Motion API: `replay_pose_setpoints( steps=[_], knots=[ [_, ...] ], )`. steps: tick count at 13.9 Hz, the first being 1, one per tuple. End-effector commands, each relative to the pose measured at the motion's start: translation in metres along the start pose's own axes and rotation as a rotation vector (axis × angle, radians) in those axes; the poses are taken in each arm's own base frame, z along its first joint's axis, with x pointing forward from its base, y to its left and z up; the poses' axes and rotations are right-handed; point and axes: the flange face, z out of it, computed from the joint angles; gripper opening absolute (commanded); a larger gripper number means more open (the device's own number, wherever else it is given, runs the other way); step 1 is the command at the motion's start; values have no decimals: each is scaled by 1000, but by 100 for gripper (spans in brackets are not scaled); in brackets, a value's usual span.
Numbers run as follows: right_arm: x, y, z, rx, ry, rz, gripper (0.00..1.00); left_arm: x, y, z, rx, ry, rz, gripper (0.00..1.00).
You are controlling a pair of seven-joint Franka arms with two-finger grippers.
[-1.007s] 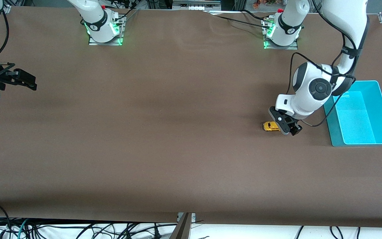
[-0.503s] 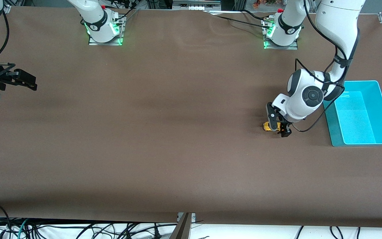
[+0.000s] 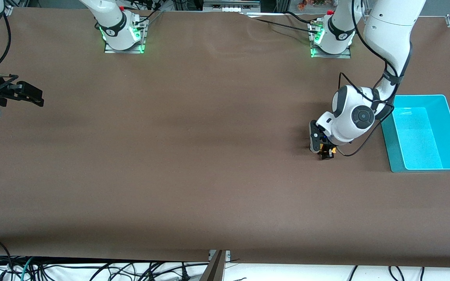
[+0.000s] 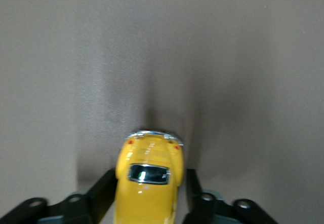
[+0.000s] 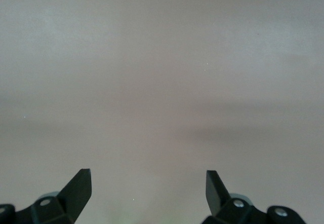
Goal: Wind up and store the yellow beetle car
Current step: 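Close the left gripper on the yellow car and lift it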
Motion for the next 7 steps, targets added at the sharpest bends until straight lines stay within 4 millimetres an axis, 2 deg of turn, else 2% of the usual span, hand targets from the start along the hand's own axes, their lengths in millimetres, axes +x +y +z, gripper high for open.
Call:
replay_pose_setpoints(
  steps=[1,5,6,7],
  knots=[
    [-2,1,-1,-7,4,-12,100,-6,-3,-18,17,12,7,0],
    [-2,1,-1,-5,5,-11,100,-11,-9,-74,61,0,36,0],
    [-2,1,-1,-7,5,-10,100,-19,-8,-86,52,1,22,0],
    [-2,2,-1,-8,5,-12,100,-45,-9,-99,40,0,-23,0]
  ],
)
